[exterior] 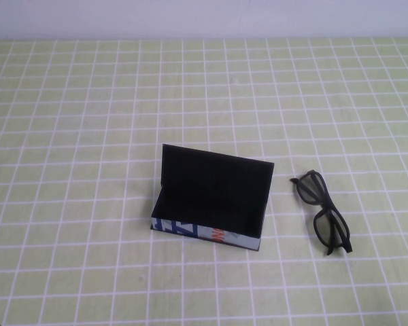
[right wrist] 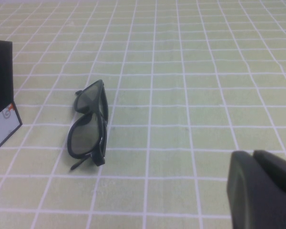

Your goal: Take glasses out of glasses case

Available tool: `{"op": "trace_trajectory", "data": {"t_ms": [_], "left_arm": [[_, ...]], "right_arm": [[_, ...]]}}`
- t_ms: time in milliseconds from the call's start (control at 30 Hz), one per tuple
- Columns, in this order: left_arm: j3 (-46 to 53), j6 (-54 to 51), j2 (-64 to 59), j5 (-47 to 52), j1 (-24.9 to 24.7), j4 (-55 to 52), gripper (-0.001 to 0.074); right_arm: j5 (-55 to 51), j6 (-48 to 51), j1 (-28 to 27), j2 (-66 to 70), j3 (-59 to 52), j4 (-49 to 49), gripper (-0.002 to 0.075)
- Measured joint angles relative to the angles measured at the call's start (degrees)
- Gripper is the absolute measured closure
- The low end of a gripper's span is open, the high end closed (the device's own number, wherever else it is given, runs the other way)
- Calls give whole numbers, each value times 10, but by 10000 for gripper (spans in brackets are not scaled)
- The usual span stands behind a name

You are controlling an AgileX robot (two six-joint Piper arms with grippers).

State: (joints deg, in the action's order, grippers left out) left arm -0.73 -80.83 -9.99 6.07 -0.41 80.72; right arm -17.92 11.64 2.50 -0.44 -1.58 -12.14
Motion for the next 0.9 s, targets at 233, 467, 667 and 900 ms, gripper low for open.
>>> {"op": "trace_trajectory", "data": {"t_ms": [233,467,667,900], "left_arm": [[-28,644,7,-29,2,-600,739],[20,860,100,1,3,-802,739],[20,864,106,97,3,-807,739],[20,860,106,143,3,-807,739]], "right_arm": [[0,-1,0,0,0,0,743],[0,-1,0,0,0,0,743],[0,-1,0,0,0,0,743],[0,-2,0,0,0,0,743]]}}
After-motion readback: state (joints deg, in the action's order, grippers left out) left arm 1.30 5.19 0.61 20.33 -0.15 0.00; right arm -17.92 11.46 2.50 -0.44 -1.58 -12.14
